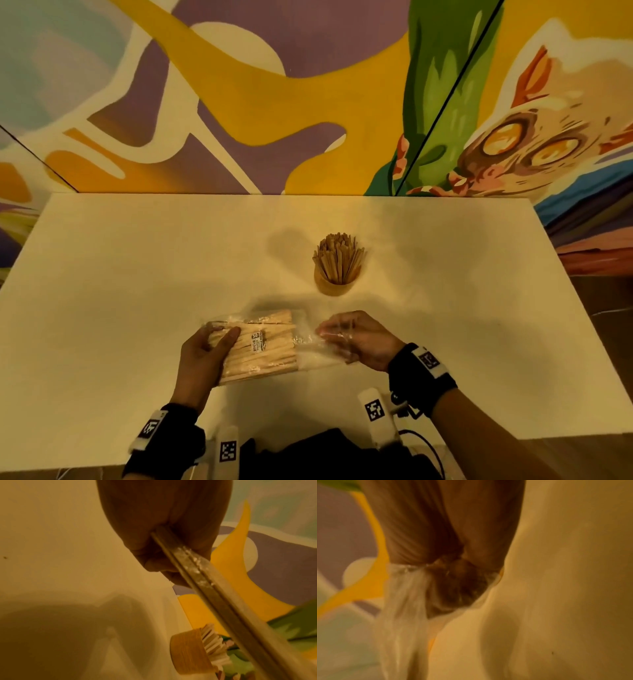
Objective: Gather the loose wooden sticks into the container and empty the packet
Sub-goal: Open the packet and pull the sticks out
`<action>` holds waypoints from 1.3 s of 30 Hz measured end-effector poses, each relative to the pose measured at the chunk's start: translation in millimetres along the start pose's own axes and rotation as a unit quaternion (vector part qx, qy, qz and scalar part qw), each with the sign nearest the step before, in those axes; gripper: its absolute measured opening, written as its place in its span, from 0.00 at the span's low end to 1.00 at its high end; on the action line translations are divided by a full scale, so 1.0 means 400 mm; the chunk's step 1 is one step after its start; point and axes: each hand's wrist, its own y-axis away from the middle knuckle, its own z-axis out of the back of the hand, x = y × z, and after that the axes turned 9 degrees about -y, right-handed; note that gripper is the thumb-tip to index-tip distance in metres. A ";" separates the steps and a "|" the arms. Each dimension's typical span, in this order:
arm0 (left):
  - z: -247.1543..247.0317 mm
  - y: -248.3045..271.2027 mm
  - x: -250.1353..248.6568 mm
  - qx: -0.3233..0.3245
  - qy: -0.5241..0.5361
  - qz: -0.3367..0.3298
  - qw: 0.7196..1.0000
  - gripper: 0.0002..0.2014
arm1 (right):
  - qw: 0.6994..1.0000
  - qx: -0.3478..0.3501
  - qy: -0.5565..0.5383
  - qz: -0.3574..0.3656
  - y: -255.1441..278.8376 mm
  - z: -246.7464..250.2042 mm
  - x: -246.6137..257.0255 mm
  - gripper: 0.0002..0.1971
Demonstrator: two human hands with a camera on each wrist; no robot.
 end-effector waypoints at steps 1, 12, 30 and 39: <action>-0.005 0.002 0.000 0.007 -0.005 -0.006 1.000 0.07 | 1.000 -0.001 0.021 0.012 -0.006 -0.006 -0.001 0.10; 0.002 -0.006 -0.005 0.015 0.011 0.005 1.000 0.07 | 0.993 0.108 -0.026 0.042 -0.006 0.000 0.000 0.18; -0.042 -0.010 -0.055 0.014 -0.016 -0.035 0.999 0.15 | 0.994 -0.037 0.047 0.088 -0.022 -0.024 0.004 0.18; -0.096 -0.007 -0.101 0.110 -0.075 -0.095 0.987 0.13 | 0.984 -0.054 0.091 0.141 -0.033 -0.035 -0.012 0.12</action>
